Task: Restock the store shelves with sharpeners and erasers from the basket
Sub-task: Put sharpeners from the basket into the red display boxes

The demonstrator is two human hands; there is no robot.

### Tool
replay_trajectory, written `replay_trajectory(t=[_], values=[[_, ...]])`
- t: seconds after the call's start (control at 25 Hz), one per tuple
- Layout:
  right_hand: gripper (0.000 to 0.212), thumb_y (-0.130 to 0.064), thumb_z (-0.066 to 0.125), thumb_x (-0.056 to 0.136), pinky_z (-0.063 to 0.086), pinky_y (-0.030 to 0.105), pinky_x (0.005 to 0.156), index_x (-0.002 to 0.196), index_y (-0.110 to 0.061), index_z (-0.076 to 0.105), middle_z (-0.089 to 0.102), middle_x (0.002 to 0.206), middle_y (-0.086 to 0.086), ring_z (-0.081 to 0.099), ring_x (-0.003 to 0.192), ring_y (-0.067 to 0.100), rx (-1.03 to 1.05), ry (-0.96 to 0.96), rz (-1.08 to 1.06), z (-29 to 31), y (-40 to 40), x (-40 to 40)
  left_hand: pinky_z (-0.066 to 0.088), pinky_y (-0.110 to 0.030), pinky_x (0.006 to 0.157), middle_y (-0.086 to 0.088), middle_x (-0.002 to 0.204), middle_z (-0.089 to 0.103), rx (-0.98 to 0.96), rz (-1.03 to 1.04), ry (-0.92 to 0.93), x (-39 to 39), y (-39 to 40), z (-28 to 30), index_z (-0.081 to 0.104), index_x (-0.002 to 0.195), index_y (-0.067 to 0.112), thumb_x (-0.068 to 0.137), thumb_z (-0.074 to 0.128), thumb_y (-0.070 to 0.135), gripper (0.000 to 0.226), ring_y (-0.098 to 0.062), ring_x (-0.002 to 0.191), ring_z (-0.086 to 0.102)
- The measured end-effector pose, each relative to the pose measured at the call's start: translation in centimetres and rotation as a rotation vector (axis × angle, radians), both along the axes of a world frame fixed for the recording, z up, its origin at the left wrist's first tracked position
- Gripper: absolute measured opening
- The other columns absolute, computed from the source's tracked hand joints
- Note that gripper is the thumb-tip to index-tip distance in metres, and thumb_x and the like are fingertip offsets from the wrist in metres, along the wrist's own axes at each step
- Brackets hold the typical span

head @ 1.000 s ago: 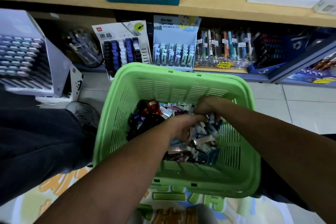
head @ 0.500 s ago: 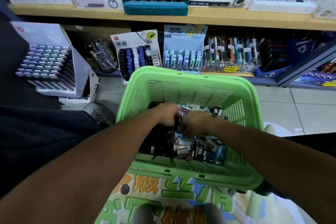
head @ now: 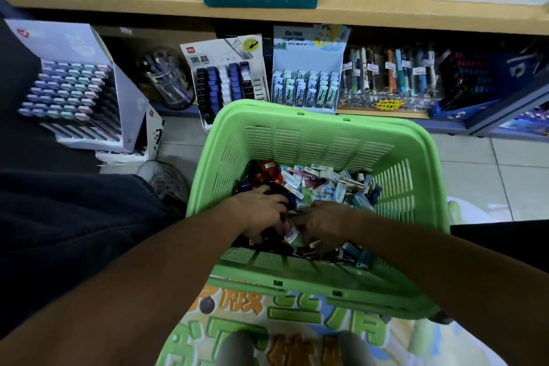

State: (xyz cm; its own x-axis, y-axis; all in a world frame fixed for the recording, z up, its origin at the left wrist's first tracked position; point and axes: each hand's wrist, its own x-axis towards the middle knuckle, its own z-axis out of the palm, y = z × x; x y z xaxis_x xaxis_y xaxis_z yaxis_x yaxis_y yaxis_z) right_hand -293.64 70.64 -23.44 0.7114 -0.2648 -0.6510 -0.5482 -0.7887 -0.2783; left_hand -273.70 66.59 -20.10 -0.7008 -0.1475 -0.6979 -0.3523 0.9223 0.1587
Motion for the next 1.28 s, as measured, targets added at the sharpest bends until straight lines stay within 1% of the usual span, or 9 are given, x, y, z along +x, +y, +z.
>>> replay_trajectory(t=[0.16, 0.32, 0.44, 0.64, 0.8, 0.92, 1.0, 1.08, 1.28], values=[[0.026, -0.038, 0.063, 0.086, 0.050, 0.033, 0.082, 0.109, -0.028, 0.071, 0.064, 0.109, -0.001, 0.062, 0.103, 0.022, 0.081, 0.087, -0.156, 0.1, -0.7, 0.6, 0.024, -0.054, 0.112, 0.004, 0.156, 0.034, 0.010, 0.009, -0.006, 0.0, -0.3, 0.3, 0.057, 0.135, 0.042, 0.080, 0.077, 0.031, 0.059, -0.019, 0.150, 0.013], [0.046, -0.022, 0.058, 0.088, 0.052, 0.039, 0.090, 0.133, -0.033, 0.057, 0.055, 0.132, -0.006, 0.054, 0.116, 0.018, 0.012, -0.135, -0.297, -0.3, 0.2, 1.3, 0.024, -0.054, 0.111, 0.009, 0.153, 0.039, 0.022, -0.012, -0.013, 0.2, -1.0, 0.1, 0.055, 0.136, 0.042, 0.082, 0.074, 0.038, 0.058, -0.017, 0.150, 0.013], [0.060, -0.017, 0.057, 0.093, 0.044, 0.043, 0.100, 0.148, -0.029, 0.038, 0.035, 0.153, -0.006, 0.038, 0.133, 0.022, -0.107, 0.004, -0.118, -1.1, 1.5, 1.5, 0.027, -0.051, 0.107, 0.009, 0.151, 0.040, 0.002, -0.042, -0.021, 0.1, -1.5, 0.0, 0.056, 0.136, 0.040, 0.082, 0.073, 0.043, 0.057, -0.016, 0.148, 0.015], [0.027, -0.014, 0.066, 0.091, 0.053, 0.041, 0.087, 0.118, -0.016, 0.065, 0.060, 0.118, 0.003, 0.061, 0.103, 0.025, -0.273, 0.000, -0.016, -0.5, 0.3, 0.5, 0.031, -0.048, 0.100, 0.007, 0.148, 0.044, 0.005, -0.038, -0.007, 0.0, -1.6, 0.0, 0.060, 0.133, 0.038, 0.085, 0.069, 0.045, 0.050, -0.017, 0.144, 0.022], [0.038, -0.007, 0.061, 0.085, 0.055, 0.037, 0.083, 0.121, -0.020, 0.065, 0.059, 0.116, 0.001, 0.060, 0.107, 0.023, -0.135, -0.083, -0.448, 0.7, -1.5, -1.7, 0.033, -0.046, 0.103, 0.004, 0.140, 0.049, -0.012, 0.012, 0.072, -0.8, -1.6, 0.0, 0.060, 0.131, 0.030, 0.089, 0.060, 0.039, 0.043, -0.018, 0.135, 0.038], [0.058, -0.005, 0.060, 0.085, 0.046, 0.038, 0.097, 0.142, -0.009, 0.049, 0.047, 0.144, 0.011, 0.045, 0.132, 0.030, -0.294, -0.207, -0.473, 0.7, -2.7, -0.4, 0.029, -0.043, 0.112, 0.002, 0.137, 0.054, -0.094, 0.058, 0.098, -1.5, -1.7, -0.7, 0.058, 0.132, 0.023, 0.090, 0.055, 0.040, 0.045, -0.019, 0.132, 0.042], [0.069, -0.016, 0.055, 0.096, 0.022, 0.045, 0.120, 0.156, -0.010, 0.023, 0.017, 0.164, 0.015, 0.017, 0.151, 0.031, -0.297, -0.045, -0.439, 0.0, -3.0, 1.4, 0.027, -0.044, 0.115, 0.000, 0.138, 0.055, -0.114, 0.090, 0.077, -1.3, -1.7, -1.1, 0.055, 0.135, 0.020, 0.090, 0.054, 0.043, 0.050, -0.021, 0.132, 0.044], [0.072, -0.026, 0.050, 0.102, 0.005, 0.052, 0.123, 0.160, -0.019, 0.009, -0.005, 0.167, 0.014, -0.002, 0.154, 0.032, -0.309, 0.126, -0.421, -0.9, -3.2, 2.3, 0.030, -0.044, 0.112, -0.001, 0.129, 0.062, -0.118, 0.101, 0.074, -0.9, -1.8, -1.1, 0.057, 0.130, 0.021, 0.089, 0.055, 0.044, 0.047, -0.022, 0.125, 0.052], [0.040, -0.029, 0.048, 0.102, 0.021, 0.055, 0.115, 0.142, -0.023, 0.051, 0.024, 0.161, 0.011, 0.026, 0.144, 0.031, -0.445, 0.192, -0.241, 0.3, -3.2, 1.1, 0.033, -0.042, 0.107, 0.001, 0.109, 0.069, -0.169, 0.088, 0.028, -0.5, -2.3, -0.5, 0.065, 0.119, 0.026, 0.089, 0.054, 0.045, 0.037, -0.022, 0.109, 0.061]])
